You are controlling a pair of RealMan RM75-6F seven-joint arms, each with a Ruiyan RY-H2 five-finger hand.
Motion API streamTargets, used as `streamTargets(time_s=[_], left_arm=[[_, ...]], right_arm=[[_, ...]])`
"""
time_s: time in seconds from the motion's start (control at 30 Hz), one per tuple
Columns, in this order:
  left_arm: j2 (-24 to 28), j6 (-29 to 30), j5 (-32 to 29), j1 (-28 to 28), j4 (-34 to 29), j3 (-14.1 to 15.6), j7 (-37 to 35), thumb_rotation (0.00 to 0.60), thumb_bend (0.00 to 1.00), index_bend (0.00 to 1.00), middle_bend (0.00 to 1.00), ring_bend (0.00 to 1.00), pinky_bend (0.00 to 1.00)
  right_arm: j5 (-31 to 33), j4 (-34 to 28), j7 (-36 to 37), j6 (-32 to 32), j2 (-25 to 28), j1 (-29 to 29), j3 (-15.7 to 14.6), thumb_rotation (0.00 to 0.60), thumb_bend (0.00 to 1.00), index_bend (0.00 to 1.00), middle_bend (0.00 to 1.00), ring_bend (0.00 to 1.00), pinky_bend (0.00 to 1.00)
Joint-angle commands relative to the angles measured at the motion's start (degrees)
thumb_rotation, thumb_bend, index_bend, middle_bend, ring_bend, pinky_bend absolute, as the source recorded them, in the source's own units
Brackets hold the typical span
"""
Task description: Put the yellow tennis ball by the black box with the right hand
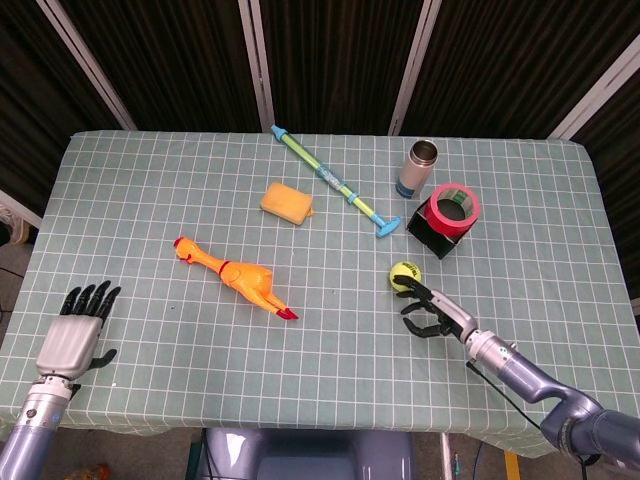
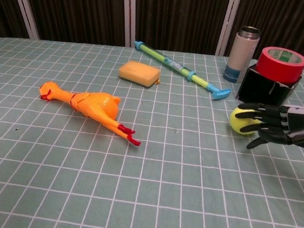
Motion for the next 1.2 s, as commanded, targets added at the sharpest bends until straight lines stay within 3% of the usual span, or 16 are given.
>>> streamTargets(time_s=[0.03, 0.33, 0.9, 1.2], left_arm=[[-0.05, -0.20, -0.12, -0.20, -0.04, 0.04, 0.15, 0.600, 0.17, 0.00, 0.00, 0.00, 0.01], [-0.36, -0.35, -1.24, -0.47, 0.38, -0.17, 0.52, 0.600, 0.17, 0.00, 0.00, 0.00, 0.01], [-0.97, -0.26, -2.31, -0.83, 0.86, -0.18, 1.34, 0.600, 0.17, 0.00, 0.00, 0.00, 0.01], [-1.64, -0.66, -3.54, -1.25, 1.15, -0.32, 2.50, 0.600, 0.17, 0.00, 0.00, 0.00, 0.01]], right_arm=[[0.10, 1.06, 0.33, 0.12, -0.41, 0.17, 0.15, 0.600, 0.53, 0.01, 0.06, 0.13, 0.25], [0.59, 4.55, 2.60, -0.77, -1.65, 0.95, 0.25, 0.600, 0.53, 0.01, 0.06, 0.13, 0.25], [-2.66, 15.88, 12.31, -3.24, -2.80, 4.28, -3.67, 0.600, 0.53, 0.01, 0.06, 0.13, 0.25], [-2.99, 20.87, 13.69, -4.28, -2.97, 4.85, -5.22, 0.600, 0.53, 0.04, 0.06, 0.14, 0.24]])
